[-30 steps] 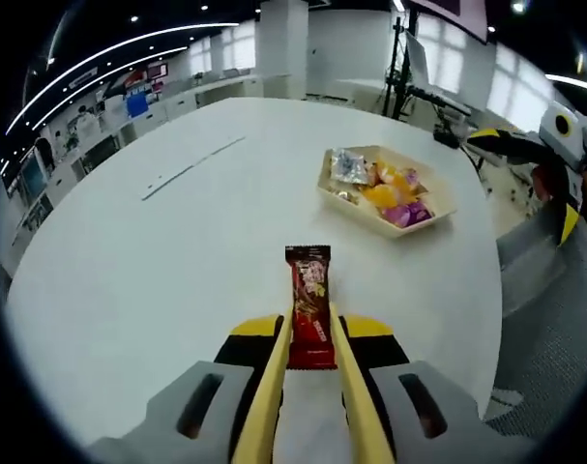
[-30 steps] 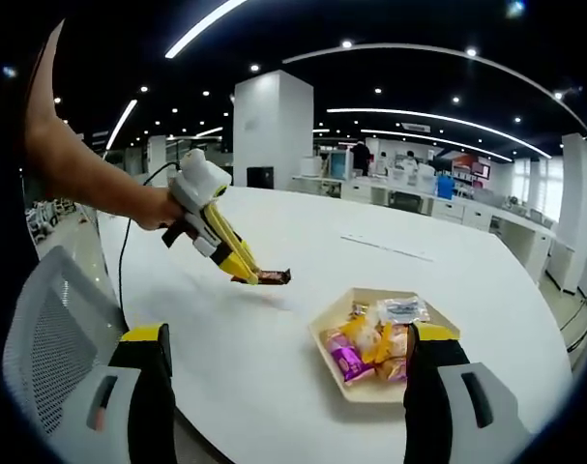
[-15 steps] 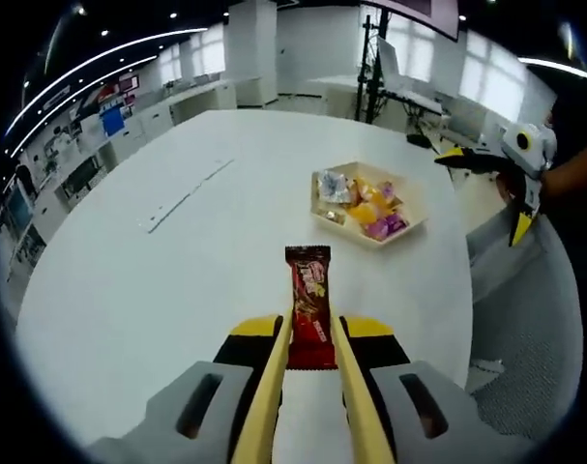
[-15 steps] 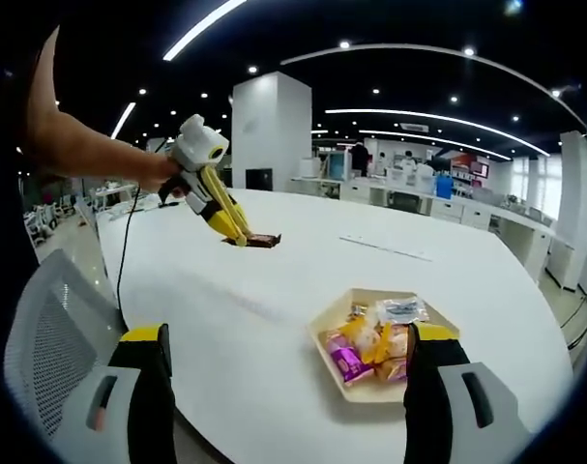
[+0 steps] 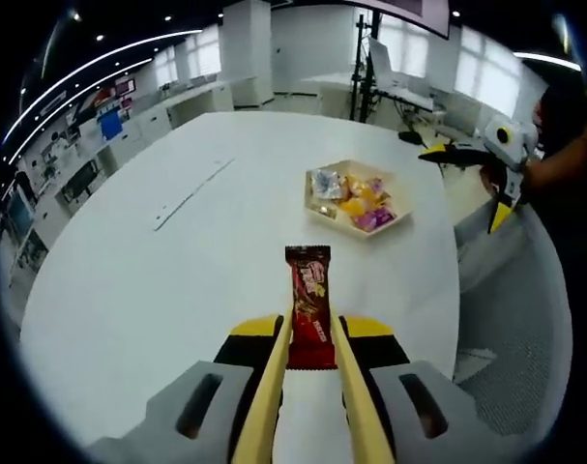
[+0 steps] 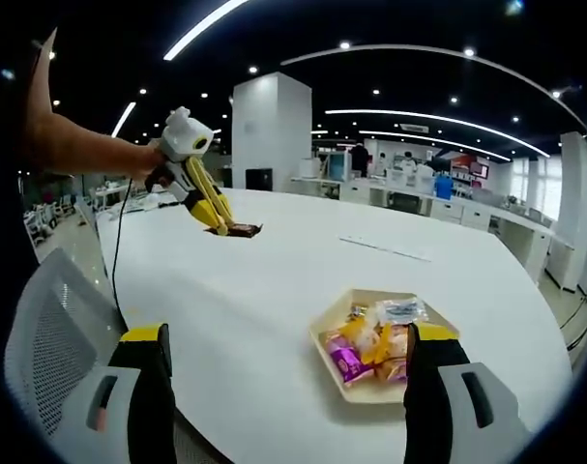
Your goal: Place the target food into the container with the food tongs after gripping and lifting it, then release it inside without dropping or visibly crushing the food.
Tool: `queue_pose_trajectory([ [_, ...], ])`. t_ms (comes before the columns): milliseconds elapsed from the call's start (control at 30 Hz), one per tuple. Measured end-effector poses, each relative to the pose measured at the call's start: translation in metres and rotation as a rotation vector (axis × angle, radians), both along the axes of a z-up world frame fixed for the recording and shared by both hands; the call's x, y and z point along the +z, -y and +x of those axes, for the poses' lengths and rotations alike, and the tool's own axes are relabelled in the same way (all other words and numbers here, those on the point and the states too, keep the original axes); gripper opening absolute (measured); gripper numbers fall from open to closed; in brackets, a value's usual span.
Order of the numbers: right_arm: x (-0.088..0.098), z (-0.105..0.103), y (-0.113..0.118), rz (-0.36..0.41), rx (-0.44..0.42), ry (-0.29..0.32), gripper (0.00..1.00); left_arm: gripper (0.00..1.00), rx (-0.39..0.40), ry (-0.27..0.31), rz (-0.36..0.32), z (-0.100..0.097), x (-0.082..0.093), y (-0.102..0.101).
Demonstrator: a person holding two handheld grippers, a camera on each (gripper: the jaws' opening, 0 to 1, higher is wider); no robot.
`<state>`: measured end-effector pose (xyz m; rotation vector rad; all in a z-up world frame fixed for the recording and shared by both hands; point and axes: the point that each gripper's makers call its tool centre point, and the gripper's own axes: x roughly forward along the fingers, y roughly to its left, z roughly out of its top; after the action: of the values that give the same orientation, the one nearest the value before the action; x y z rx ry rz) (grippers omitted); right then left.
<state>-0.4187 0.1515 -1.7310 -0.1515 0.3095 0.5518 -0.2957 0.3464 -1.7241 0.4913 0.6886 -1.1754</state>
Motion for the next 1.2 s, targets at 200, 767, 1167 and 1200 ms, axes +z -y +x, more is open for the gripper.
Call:
queue_pose_trajectory([
  [200,0.002,0.0,-0.001,-0.005,0.005,0.015,1.0,0.18,-0.033,-0.005,0.017,-0.006,-0.004,0.007],
  [767,0.005,0.001,0.0,-0.009,0.003,0.031,0.99,0.19,-0.038,0.013,-0.018,-0.001,0.013,0.033],
  [1167,0.005,0.001,-0.001,-0.008,0.005,0.032,1.0,0.19,-0.092,0.023,-0.027,-0.004,0.024,0.069],
  [1200,0.005,0.001,-0.001,-0.007,0.003,0.031,1.0,0.19,-0.102,0.024,-0.025,-0.004,0.024,0.074],
])
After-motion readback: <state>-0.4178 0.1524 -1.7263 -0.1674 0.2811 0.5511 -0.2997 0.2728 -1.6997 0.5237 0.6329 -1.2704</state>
